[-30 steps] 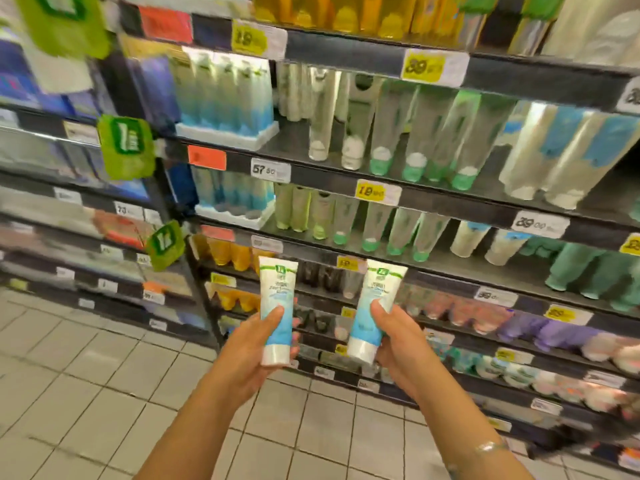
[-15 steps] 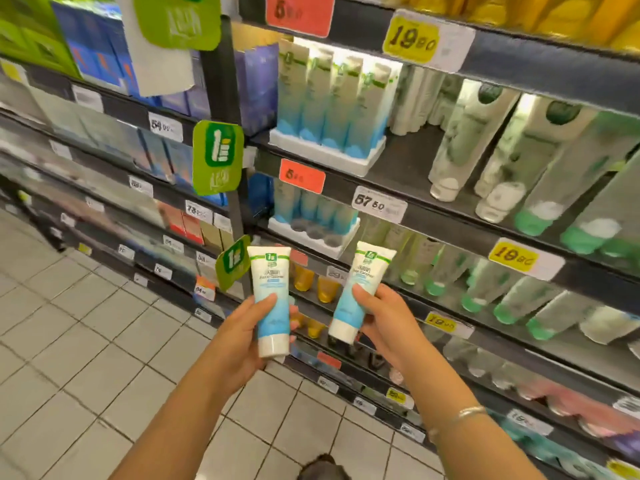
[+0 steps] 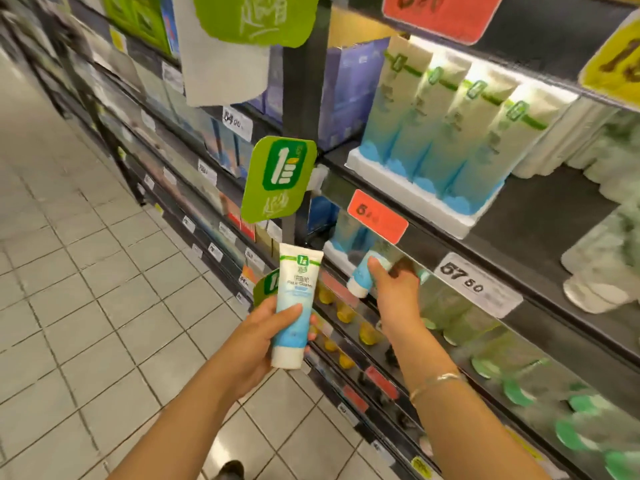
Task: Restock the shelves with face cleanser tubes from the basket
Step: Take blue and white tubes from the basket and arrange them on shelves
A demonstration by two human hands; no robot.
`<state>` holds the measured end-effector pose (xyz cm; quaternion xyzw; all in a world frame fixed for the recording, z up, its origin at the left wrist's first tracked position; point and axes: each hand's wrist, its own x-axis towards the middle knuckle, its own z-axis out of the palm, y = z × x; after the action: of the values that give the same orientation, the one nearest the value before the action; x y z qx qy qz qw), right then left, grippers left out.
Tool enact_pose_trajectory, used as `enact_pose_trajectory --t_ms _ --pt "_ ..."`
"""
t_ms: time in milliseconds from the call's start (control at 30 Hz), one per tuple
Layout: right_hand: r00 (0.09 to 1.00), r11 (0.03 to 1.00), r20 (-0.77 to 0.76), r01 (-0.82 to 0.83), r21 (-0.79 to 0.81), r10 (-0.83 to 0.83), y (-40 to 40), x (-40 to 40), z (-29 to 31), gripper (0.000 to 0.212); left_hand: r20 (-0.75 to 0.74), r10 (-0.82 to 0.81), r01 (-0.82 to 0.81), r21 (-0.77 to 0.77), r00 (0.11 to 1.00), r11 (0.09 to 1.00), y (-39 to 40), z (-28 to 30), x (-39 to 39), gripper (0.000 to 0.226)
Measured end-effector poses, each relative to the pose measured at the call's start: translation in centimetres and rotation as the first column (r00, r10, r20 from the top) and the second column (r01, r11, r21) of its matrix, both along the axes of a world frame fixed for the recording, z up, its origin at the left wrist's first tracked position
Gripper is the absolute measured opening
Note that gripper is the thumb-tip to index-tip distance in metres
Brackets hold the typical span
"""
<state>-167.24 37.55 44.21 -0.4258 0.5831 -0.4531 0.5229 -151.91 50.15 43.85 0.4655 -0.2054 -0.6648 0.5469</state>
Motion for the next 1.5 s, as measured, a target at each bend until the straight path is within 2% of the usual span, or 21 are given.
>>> enact_pose_trajectory --t_ms 233,367,400,633,833,967,1067,1133,1300,1500 --pt "0.963 0.972 -0.151 0.232 0.039 -0.224 -2.3 3.0 -1.4 0.045 0.032 -0.151 0.151 -0.008 0.988 0.988 -2.5 -0.1 2.8 0.05" --pt "0.952 0.954 -0.07 0.299 0.008 -0.298 -2.7 4.2 -1.8 0.016 0.028 -0.26 0.261 -0.031 0.965 0.965 -3.9 -0.1 4.7 0.037" --pt "0.95 0.951 -0.061 0.308 -0.007 -0.308 -2.7 4.5 -1.7 0.017 0.025 -0.282 0.283 -0.036 0.959 0.958 -4.1 -0.2 5.2 0.036" --pt "0.931 0.931 -0.095 0.339 -0.134 -0.352 -3.0 6.0 -2.1 0.032 0.045 -0.398 0.4 -0.034 0.916 0.916 -5.5 -0.6 7.5 0.043" --pt "0.903 0.902 -0.118 0.388 -0.19 -0.414 -3.1 6.4 -2.4 0.032 0.03 -0.458 0.458 -0.037 0.889 0.888 -6.1 -0.6 8.3 0.046" --pt "0.875 0.901 -0.227 0.394 -0.181 -0.428 -3.7 6.3 -2.6 0.026 0.025 -0.484 0.485 -0.052 0.875 0.873 -6.4 -0.5 8.7 0.04" --pt "0.837 0.899 -0.327 0.415 -0.144 -0.439 -4.0 6.3 -2.9 0.032 0.019 -0.479 0.479 -0.057 0.878 0.876 -6.6 -0.4 8.7 0.047" --pt "0.829 0.893 -0.334 0.421 -0.157 -0.45 -4.0 6.5 -2.8 0.03 0.025 -0.484 0.485 -0.062 0.875 0.873 -6.7 -0.4 8.7 0.051" --pt "0.84 0.892 -0.302 0.414 -0.183 -0.452 -3.7 6.8 -3.0 0.022 0.06 -0.509 0.512 -0.063 0.859 0.857 -6.8 -0.3 8.5 0.045" --pt "0.836 0.916 -0.374 0.366 -0.166 -0.401 -3.9 6.7 -3.7 0.03 0.074 -0.507 0.511 -0.067 0.859 0.857 -7.1 -0.3 8.4 0.049"
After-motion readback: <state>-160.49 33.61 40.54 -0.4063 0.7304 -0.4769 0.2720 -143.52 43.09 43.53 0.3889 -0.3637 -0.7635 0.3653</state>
